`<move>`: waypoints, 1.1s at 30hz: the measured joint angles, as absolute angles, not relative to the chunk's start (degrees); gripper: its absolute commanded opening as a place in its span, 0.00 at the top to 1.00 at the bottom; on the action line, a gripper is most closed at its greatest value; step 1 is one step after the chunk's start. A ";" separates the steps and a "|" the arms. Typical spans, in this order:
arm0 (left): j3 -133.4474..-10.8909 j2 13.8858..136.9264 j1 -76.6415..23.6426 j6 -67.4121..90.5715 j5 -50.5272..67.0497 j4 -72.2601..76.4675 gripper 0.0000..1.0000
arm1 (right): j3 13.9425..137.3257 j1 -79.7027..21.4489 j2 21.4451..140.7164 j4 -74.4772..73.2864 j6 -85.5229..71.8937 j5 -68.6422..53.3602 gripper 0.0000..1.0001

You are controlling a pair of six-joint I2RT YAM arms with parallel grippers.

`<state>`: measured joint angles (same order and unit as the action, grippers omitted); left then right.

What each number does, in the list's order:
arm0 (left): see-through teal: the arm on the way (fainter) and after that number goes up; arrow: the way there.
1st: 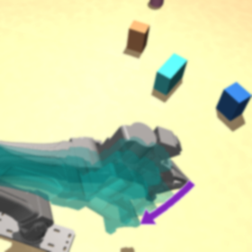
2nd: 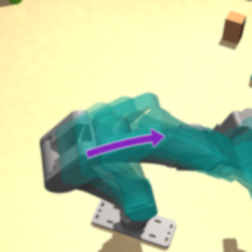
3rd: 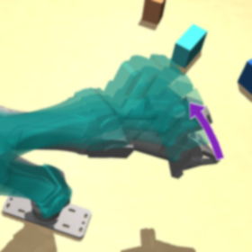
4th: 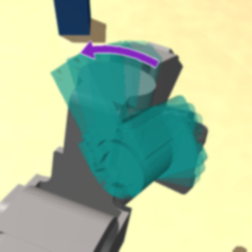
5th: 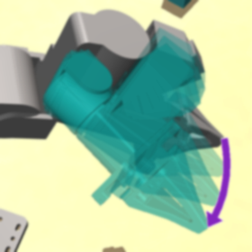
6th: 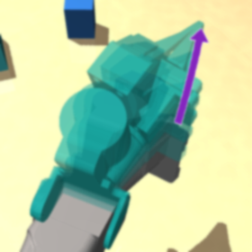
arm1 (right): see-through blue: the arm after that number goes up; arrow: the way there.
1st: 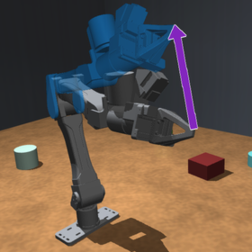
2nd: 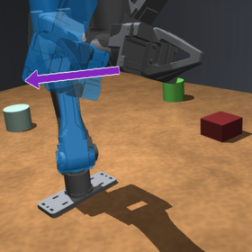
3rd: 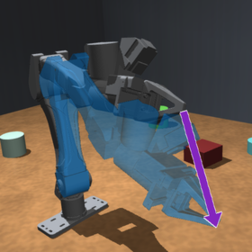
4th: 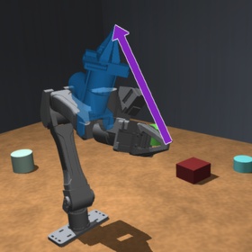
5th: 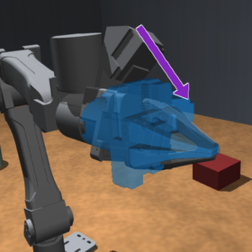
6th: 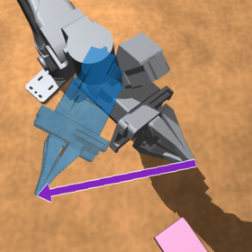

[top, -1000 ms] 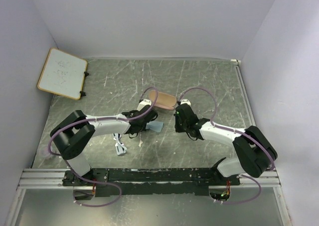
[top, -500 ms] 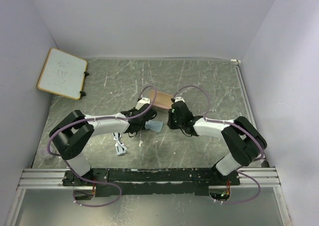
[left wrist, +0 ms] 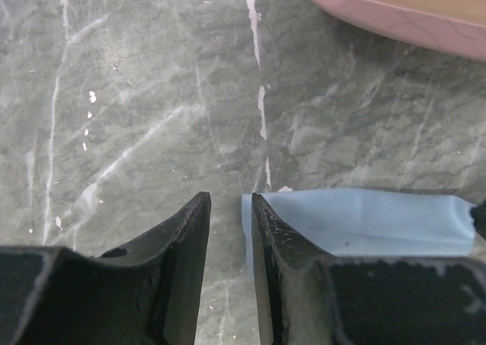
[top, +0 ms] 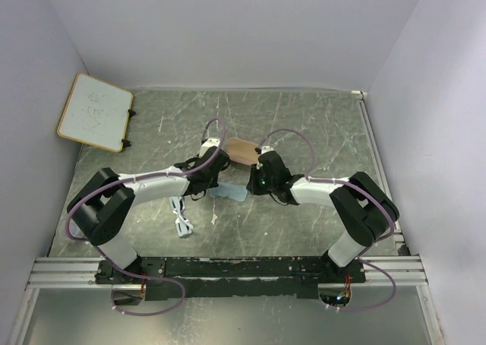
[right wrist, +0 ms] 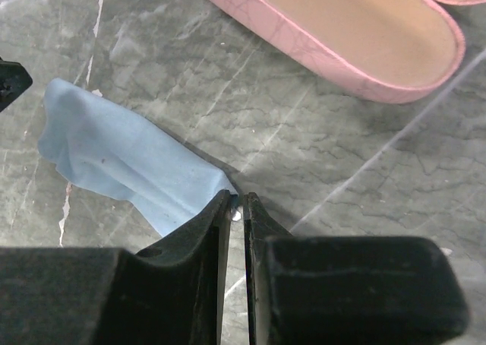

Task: Organize the sunglasses
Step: Place the glasses cleaning cloth at the center of the board, then pick up the glasses cleaning cloth from the center of the board.

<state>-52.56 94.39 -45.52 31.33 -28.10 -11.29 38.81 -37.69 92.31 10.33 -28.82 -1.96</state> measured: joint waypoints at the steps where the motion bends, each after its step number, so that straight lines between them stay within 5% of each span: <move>1: -52.56 94.41 -45.54 31.33 -27.79 -11.11 0.61 | 38.92 -37.69 92.62 10.50 -28.95 -2.37 0.87; 15: -51.31 94.72 -45.54 31.22 -24.91 -9.65 0.61 | 39.64 -37.69 90.78 9.93 -29.67 -2.52 0.77; 33: -49.87 96.66 -45.50 30.81 -23.75 -8.78 0.61 | 39.64 -37.69 91.50 10.00 -29.65 -2.28 0.76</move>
